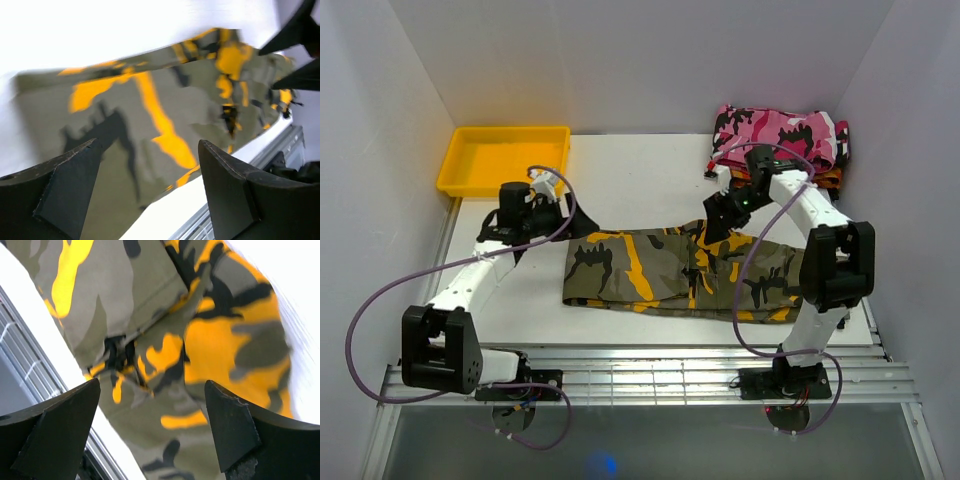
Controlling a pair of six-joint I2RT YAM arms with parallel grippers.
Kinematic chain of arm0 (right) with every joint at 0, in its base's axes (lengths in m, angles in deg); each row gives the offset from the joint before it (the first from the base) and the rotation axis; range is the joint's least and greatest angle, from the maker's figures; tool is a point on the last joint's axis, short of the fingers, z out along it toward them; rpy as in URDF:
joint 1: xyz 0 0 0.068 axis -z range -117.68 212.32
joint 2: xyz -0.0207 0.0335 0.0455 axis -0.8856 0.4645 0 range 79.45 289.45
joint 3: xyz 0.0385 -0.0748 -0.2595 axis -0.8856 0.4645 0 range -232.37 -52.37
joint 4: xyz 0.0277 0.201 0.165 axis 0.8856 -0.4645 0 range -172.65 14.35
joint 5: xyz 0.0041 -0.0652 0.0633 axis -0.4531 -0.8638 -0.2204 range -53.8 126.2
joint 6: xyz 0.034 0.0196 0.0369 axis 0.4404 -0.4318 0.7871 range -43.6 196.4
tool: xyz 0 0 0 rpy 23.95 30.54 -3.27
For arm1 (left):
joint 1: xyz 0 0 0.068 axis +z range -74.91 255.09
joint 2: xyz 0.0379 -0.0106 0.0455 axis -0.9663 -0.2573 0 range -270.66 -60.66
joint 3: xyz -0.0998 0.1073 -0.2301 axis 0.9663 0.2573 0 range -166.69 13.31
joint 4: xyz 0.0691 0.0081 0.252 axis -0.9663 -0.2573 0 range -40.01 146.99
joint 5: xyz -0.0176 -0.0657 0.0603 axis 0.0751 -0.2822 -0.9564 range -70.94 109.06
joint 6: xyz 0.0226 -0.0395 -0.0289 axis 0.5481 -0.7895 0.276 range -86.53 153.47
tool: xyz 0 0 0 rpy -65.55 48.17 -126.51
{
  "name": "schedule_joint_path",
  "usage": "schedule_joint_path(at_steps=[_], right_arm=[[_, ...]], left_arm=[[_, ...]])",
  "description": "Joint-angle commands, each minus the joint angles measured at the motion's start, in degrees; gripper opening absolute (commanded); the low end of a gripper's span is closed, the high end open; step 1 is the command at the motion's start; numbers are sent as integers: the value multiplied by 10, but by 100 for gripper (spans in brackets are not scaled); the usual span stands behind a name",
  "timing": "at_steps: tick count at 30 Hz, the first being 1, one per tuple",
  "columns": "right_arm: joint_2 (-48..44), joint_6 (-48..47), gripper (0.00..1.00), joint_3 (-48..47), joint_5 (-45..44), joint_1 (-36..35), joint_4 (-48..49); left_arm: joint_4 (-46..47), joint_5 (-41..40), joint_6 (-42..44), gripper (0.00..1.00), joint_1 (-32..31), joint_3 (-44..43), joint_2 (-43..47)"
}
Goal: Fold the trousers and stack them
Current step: Fold the trousers
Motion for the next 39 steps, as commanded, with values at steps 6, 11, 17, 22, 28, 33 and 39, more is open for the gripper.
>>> schedule_joint_path(at_steps=[6, 11, 17, 22, 28, 33, 39], right_arm=[[103, 151, 93, -68, -8, -54, 91], [173, 166, 92, -110, 6, -75, 101], [211, 180, 84, -127, 33, -89, 113], [217, 195, 76, -119, 37, -98, 127], [225, 188, 45, -123, 76, -108, 98], [221, 181, 8, -157, 91, -108, 66], [148, 193, 8, -135, 41, -108, 103]], left_arm=[[-81, 70, 46, 89, 114, 30, 48], [-86, 63, 57, 90, 146, 27, 61], [-94, 65, 58, 90, 180, 38, 59], [-94, 59, 57, 90, 202, 48, 55], [-92, 69, 41, 88, 242, 64, 19], [-77, 73, 38, 87, 263, 73, -5], [-65, 61, 53, 88, 265, 81, -24]])
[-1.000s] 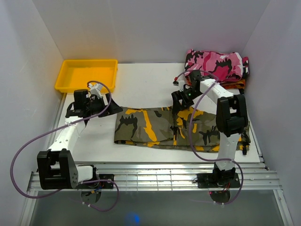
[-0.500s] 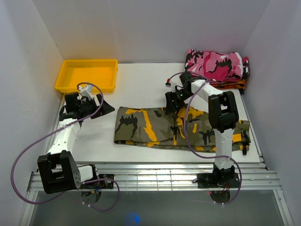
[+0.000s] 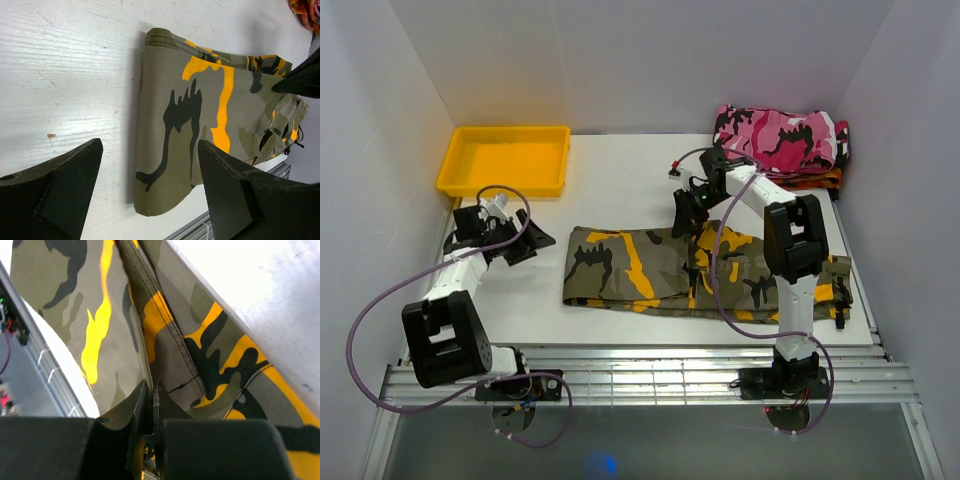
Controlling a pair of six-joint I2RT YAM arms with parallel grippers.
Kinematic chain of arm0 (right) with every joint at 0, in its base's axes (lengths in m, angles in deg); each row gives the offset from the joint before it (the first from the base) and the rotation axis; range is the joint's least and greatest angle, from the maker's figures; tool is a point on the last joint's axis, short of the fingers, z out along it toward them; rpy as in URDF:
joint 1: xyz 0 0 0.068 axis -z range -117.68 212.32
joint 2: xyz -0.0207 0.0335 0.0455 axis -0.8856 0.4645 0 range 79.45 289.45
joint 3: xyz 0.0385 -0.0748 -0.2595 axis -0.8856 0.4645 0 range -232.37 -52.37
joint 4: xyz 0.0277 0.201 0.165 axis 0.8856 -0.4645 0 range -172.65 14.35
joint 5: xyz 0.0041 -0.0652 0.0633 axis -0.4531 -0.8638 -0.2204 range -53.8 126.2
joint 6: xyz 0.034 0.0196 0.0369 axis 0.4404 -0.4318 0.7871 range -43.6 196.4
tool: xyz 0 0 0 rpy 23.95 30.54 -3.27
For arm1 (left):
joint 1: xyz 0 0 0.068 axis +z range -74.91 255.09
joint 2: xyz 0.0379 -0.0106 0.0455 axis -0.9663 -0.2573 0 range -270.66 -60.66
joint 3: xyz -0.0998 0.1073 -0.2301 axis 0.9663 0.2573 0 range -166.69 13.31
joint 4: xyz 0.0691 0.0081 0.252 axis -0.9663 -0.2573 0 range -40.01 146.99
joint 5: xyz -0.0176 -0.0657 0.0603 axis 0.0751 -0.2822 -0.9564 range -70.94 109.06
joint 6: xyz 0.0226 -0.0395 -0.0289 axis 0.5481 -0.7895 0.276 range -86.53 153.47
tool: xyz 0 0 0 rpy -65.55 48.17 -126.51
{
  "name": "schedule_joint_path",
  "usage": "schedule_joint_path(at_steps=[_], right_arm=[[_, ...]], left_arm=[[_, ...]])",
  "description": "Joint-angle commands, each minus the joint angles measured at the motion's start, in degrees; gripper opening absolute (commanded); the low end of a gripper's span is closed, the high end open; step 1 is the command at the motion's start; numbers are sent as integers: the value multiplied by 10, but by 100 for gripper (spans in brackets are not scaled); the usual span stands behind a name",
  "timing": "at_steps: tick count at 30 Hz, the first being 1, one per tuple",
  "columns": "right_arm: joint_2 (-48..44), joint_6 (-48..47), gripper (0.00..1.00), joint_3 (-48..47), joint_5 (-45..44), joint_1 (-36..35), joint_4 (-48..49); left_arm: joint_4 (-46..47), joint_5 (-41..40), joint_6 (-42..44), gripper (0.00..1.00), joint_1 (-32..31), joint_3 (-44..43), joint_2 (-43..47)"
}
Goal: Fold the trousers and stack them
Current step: Fold the trousers
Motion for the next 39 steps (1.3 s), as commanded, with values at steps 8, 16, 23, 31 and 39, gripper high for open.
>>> schedule_joint_path(at_steps=[8, 16, 23, 31, 39], right_arm=[[-29, -4, 37, 46, -98, -7, -8], [-43, 3, 66, 28, -163, -7, -4], [-153, -5, 98, 94, -194, -6, 44], [-176, -15, 98, 143, -15, -13, 50], [-59, -22, 91, 136, 12, -53, 35]], left_arm=[[62, 44, 41, 88, 2, 28, -71], [128, 162, 37, 87, 1, 63, -144], [208, 197, -11, 69, -9, 64, -221], [254, 203, -51, 47, -17, 62, -267], [244, 222, -38, 48, -17, 55, -285]])
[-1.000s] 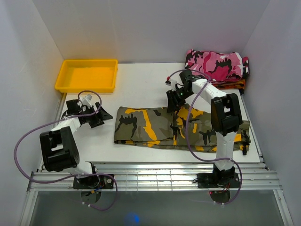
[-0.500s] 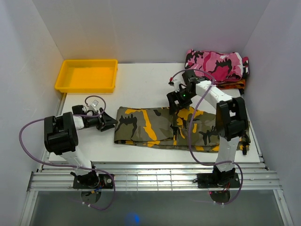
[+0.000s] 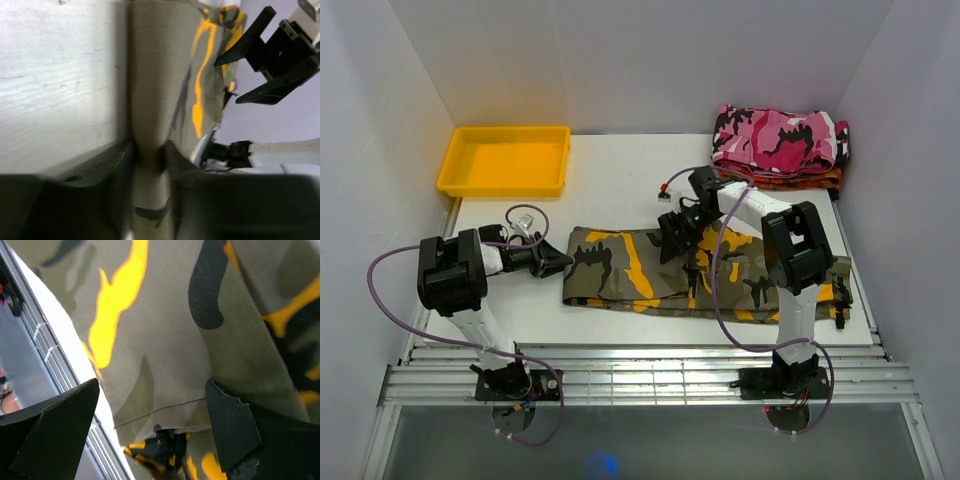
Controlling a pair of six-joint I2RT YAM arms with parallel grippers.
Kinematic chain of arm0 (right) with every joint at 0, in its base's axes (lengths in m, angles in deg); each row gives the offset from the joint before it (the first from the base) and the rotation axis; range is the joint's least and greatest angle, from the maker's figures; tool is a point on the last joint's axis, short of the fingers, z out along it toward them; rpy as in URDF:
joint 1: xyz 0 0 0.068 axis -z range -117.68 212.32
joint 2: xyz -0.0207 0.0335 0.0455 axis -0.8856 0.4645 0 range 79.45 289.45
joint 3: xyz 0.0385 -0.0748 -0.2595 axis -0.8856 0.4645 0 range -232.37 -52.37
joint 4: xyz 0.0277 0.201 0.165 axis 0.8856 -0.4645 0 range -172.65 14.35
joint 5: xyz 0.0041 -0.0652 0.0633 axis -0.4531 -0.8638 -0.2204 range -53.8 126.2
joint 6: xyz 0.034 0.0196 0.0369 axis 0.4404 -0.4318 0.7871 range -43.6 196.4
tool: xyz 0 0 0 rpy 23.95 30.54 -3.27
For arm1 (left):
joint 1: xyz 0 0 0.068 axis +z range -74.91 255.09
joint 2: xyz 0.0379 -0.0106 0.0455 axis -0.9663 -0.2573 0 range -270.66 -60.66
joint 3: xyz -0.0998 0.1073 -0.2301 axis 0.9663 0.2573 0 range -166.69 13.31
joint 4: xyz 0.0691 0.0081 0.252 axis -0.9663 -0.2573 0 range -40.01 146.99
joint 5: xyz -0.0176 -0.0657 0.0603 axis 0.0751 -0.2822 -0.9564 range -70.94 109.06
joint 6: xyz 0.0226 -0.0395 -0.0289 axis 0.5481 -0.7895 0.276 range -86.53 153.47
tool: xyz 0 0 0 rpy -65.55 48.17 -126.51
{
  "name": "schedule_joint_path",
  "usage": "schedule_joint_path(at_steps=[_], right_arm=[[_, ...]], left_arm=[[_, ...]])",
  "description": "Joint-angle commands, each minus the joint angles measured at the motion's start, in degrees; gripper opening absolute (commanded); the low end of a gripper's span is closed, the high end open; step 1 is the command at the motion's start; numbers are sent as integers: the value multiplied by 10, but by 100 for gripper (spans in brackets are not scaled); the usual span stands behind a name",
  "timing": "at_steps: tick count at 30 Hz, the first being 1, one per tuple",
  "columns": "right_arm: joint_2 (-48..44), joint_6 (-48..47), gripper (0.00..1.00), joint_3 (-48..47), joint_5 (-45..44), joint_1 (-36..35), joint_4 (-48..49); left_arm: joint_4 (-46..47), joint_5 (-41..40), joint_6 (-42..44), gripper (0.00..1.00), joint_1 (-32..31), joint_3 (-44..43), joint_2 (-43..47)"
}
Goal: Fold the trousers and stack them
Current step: Fold the trousers
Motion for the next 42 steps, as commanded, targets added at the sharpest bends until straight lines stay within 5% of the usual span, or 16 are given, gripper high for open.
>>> schedule_joint_path(at_steps=[1, 4, 9, 17, 25, 31, 35, 42], right_arm=[[30, -5, 91, 11, 11, -9, -8], [53, -3, 90, 13, -12, -8, -6], [62, 1, 92, -26, -2, -23, 5], [85, -34, 98, -225, -14, -51, -68], [-16, -62, 98, -147, -45, -6, -110], [-82, -100, 95, -34, -58, 108, -157], [-104, -116, 84, 12, -106, 183, -188], [-98, -76, 93, 140, -81, 219, -149]], left_arm=[[3, -15, 13, 34, -2, 0, -13], [29, -12, -17, 0, 13, -3, 8], [11, -11, -44, 0, 53, -32, 75], [-165, -21, 29, 0, 144, -185, 141], [-300, -22, 123, 0, 133, -306, 213], [-316, -38, 102, 0, 23, -326, 264], [-296, -79, 66, 0, -71, -327, 268], [-194, -135, -29, 0, -229, -328, 211]])
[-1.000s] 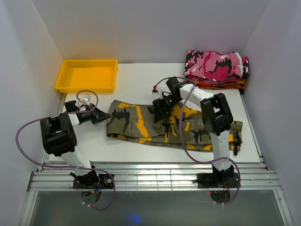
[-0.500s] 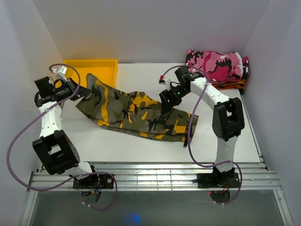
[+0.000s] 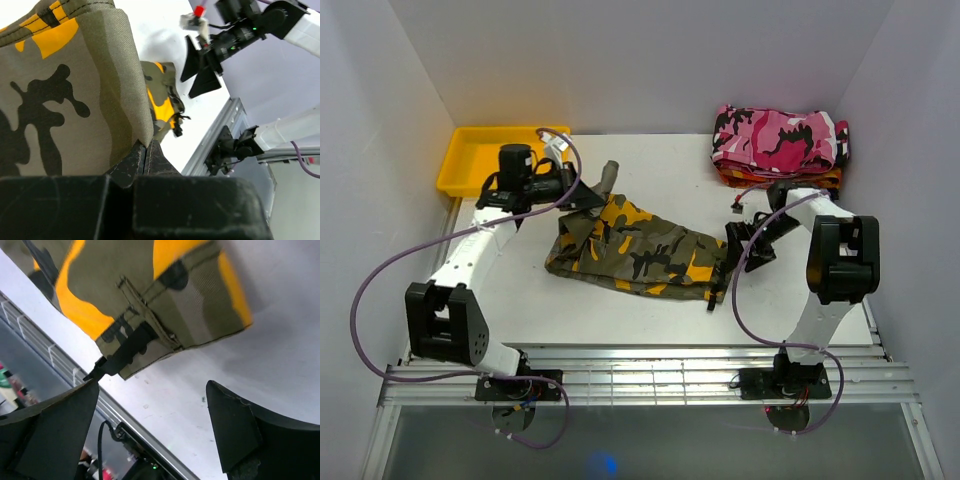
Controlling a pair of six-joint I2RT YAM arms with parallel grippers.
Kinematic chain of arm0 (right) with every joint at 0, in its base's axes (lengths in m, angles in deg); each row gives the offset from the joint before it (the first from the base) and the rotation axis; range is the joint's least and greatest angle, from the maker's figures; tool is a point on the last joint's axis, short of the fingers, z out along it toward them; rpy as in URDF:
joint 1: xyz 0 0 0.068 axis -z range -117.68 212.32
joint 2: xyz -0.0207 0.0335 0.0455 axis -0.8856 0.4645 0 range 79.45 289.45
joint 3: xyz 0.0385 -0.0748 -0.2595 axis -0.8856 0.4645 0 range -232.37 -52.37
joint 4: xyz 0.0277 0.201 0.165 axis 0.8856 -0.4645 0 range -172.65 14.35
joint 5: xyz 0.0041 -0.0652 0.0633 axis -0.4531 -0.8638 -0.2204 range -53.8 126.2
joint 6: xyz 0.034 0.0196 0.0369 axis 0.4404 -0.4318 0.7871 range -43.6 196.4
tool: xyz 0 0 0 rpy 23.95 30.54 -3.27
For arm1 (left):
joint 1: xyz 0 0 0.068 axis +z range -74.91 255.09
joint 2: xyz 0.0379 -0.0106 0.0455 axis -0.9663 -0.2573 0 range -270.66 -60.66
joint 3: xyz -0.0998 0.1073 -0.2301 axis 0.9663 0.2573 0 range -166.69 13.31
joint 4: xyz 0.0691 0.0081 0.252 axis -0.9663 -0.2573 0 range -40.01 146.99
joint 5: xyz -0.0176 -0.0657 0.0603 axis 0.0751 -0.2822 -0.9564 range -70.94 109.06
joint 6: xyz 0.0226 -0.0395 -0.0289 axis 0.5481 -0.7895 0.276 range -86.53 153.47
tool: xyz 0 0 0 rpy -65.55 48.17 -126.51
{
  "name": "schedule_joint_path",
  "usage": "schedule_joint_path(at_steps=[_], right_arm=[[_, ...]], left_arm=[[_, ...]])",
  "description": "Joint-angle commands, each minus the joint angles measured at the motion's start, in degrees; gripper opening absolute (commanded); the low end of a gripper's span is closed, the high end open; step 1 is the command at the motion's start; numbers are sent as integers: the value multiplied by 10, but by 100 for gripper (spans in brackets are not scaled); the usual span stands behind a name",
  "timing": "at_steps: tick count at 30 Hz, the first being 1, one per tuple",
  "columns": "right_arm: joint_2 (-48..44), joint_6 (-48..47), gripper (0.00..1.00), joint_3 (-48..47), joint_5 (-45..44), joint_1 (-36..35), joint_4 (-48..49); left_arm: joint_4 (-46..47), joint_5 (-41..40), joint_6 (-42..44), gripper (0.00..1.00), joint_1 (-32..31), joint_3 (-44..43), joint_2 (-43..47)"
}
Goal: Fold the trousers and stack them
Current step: Fold the trousers
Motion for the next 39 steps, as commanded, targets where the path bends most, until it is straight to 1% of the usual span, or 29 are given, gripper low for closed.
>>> schedule_joint_path(at_steps=[1, 3, 4, 5, 6, 7, 8, 10, 11, 13, 14, 16, 20, 23, 26, 29, 33, 34, 35, 37, 38, 39], right_arm=[[-3, 24, 92, 47, 25, -13, 14], [23, 35, 84, 70, 67, -12, 28], [32, 34, 80, 74, 82, -12, 37], [48, 31, 72, 68, 108, -12, 36], [56, 25, 66, 62, 119, -12, 33], [62, 21, 61, 59, 128, -12, 30], [68, 19, 52, 55, 144, -12, 31], [73, 19, 40, 55, 158, -12, 35], [80, 18, 27, 54, 168, -12, 34], [85, 17, 10, 52, 168, -12, 35], [86, 16, 8, 52, 166, -13, 37], [85, 17, 8, 57, 165, -12, 44], [88, 15, 8, 67, 175, -13, 52], [89, 14, 8, 77, 178, -12, 58], [87, 11, 8, 83, 179, -12, 61], [86, 6, 8, 86, 177, -12, 60], [85, 4, 8, 87, 168, -12, 59], [84, -4, 9, 87, 164, -12, 56], [77, -8, 22, 87, 149, -10, 49], [65, -18, 33, 87, 136, 1, 38], [53, -36, 40, 84, 122, 2, 29], [47, -46, 43, 80, 115, 29, 6]], left_arm=[[81, -32, -72, 0, -78, -21, -27], [102, -62, -90, 0, -113, -22, -41], [133, -69, -107, 0, -145, -19, -48], [143, -77, -112, 0, -160, -20, -63], [150, -103, -114, 0, -175, -23, -74], [160, -106, -130, 0, -197, -25, -85], [170, -111, -139, 0, -207, -26, -108], [198, -122, -159, 0, -235, -31, -131], [207, -127, -173, 0, -245, -35, -143], [249, -139, -186, 0, -277, -44, -171], [262, -141, -195, 0, -289, -47, -179], [275, -159, -199, 0, -323, -67, -206], [284, -199, -227, 0, -365, -87, -256], [294, -226, -226, 0, -396, -110, -298], [295, -244, -235, 0, -409, -136, -346], [317, -242, -257, 0, -415, -148, -388], [325, -251, -269, 0, -421, -148, -418], [329, -253, -269, 0, -422, -145, -421], [329, -256, -265, 3, -422, -142, -424], [330, -255, -264, 18, -420, -134, -432], [330, -248, -264, 28, -420, -131, -432], [331, -241, -262, 33, -420, -128, -431]])
